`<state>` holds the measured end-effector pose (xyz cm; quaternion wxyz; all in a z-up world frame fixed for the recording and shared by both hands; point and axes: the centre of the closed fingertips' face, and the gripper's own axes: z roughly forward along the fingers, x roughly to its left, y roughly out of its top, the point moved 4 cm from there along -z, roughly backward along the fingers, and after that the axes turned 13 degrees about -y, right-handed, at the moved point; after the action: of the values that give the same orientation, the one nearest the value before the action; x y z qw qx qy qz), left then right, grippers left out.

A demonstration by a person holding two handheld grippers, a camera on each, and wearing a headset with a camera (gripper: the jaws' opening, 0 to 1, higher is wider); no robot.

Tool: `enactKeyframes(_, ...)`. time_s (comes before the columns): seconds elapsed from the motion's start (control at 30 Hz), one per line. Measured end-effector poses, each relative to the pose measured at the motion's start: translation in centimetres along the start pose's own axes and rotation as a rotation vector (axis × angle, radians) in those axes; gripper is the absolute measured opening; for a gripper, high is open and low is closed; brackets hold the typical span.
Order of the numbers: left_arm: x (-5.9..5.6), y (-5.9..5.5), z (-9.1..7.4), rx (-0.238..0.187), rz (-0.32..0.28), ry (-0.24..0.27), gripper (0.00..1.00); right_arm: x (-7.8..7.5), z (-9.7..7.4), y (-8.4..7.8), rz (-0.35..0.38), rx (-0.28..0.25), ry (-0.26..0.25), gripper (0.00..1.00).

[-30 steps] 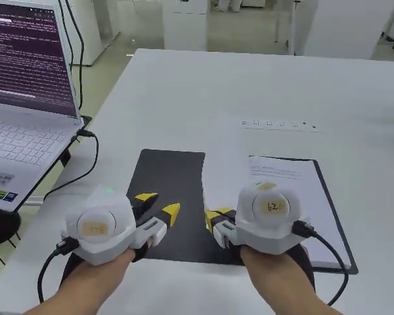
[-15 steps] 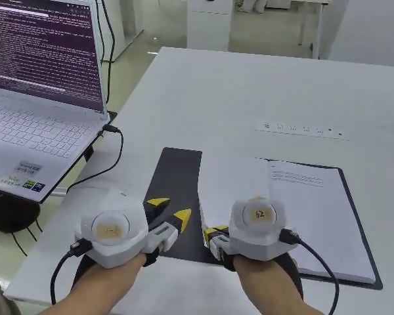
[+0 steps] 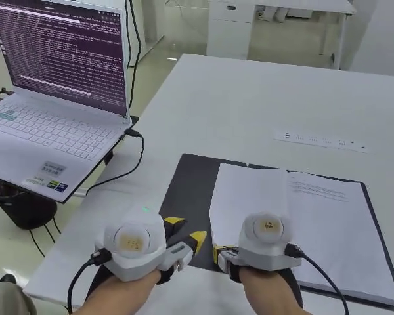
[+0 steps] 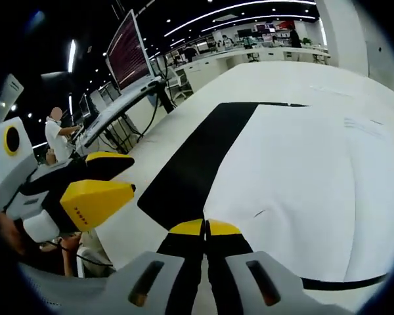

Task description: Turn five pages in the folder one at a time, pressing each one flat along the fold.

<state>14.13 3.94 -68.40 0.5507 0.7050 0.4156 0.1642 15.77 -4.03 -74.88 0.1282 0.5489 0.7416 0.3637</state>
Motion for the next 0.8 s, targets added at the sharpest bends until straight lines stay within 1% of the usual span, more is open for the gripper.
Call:
enactKeyframes(0.1, 0.0, -0.2, -0.2, 0.013, -0.001, 0.001, 0.25, 0.1, 0.2, -0.3, -0.003, 0.004, -0.005, 0.00)
enactKeyframes(0.2, 0.1, -0.5, -0.3, 0.020, -0.004, 0.004, 0.25, 0.5, 0.3, -0.6, 0.013, 0.008, 0.018, 0.00)
enactKeyframes(0.27, 0.1, -0.6, -0.3, 0.024, -0.004, 0.006, 0.25, 0.9, 0.3, -0.5, 0.042, -0.007, 0.045, 0.00)
enactKeyframes(0.43, 0.3, -0.6, -0.3, 0.026, -0.004, 0.012, 0.25, 1.0, 0.1, -0.3, 0.049, -0.028, 0.059, 0.01)
enactKeyframes(0.47, 0.4, -0.5, -0.3, 0.024, -0.004, 0.014, 0.25, 1.1, -0.1, -0.2, 0.056, -0.037, 0.065, 0.03)
enactKeyframes(0.5, 0.5, -0.5, -0.2, 0.025, -0.005, 0.014, 0.25, 1.2, -0.2, -0.2, 0.061, -0.037, 0.066, 0.04)
enactKeyframes(0.57, 0.5, -0.5, 0.0, 0.027, -0.003, 0.013, 0.25, 1.4, -0.4, -0.2, 0.067, -0.058, 0.085, 0.08)
enactKeyframes(0.63, 0.5, -0.3, 0.3, 0.027, -0.001, 0.012, 0.25, 1.5, -0.5, -0.5, 0.058, -0.053, 0.087, 0.10)
enactKeyframes(0.7, 0.5, -0.3, 0.7, 0.029, 0.001, 0.007, 0.25, 1.3, -0.9, -0.6, 0.043, -0.066, 0.085, 0.08)
enactKeyframes(0.8, 0.4, -0.4, 1.4, 0.038, 0.005, 0.000, 0.25, 0.8, -1.6, -0.7, 0.040, -0.075, 0.074, 0.07)
